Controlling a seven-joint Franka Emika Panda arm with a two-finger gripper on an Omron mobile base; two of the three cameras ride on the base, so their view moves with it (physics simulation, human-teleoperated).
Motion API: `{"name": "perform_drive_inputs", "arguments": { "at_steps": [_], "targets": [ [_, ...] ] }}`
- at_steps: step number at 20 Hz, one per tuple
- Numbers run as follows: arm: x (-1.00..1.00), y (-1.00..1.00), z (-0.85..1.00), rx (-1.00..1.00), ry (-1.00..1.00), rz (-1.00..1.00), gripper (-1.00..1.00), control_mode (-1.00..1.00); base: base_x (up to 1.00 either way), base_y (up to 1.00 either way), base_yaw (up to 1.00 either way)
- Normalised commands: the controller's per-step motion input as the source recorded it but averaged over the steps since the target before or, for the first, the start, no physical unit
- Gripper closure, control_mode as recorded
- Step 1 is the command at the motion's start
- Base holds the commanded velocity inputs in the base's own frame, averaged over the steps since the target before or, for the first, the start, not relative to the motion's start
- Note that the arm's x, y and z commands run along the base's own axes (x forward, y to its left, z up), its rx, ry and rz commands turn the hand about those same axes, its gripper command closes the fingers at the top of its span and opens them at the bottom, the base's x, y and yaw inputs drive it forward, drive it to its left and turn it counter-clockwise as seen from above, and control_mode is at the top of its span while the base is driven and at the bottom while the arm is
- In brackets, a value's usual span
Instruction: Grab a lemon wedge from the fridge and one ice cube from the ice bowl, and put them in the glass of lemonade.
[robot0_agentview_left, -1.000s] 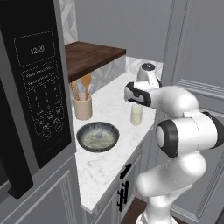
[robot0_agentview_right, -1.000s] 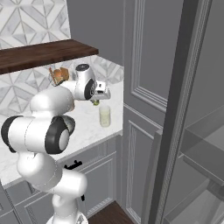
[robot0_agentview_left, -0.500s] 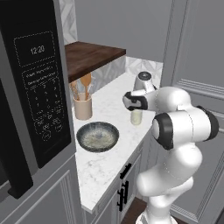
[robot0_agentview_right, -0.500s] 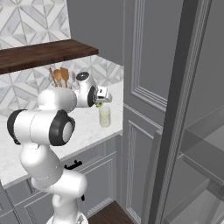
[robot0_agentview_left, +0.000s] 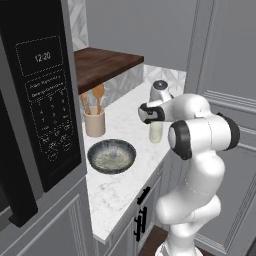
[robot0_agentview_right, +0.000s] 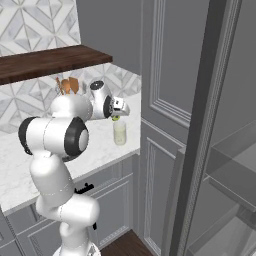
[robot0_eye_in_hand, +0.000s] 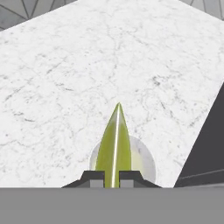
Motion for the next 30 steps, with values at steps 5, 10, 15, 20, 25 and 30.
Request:
{"name": "perform_drive_inputs", "arguments": {
  "at_steps": [5,10,15,20,25,30],
  "targets": [
    [0.05,-0.15,-0.19,0.0,0.0,0.0,1.0,-1.0,0.0,0.0,0.0],
    [0.08,-0.02,-0.01,0.0,0.0,0.0,1.0,-1.0,0.0,0.0,0.0],
    [0.2,-0.01,-0.05,0.0,0.01,0.0,1.0,-1.0,0.0,0.0,0.0],
    [0.0,0.0,-0.03,0.0,0.0,0.0,1.0,-1.0,0.0,0.0,0.0],
    [0.0,0.0,0.0,0.0,0.0,0.0,1.0,-1.0,0.0,0.0,0.0],
    [0.0,0.0,0.0,0.0,0.0,0.0,-1.0,-1.0,0.0,0.0,0.0]
  ]
}}
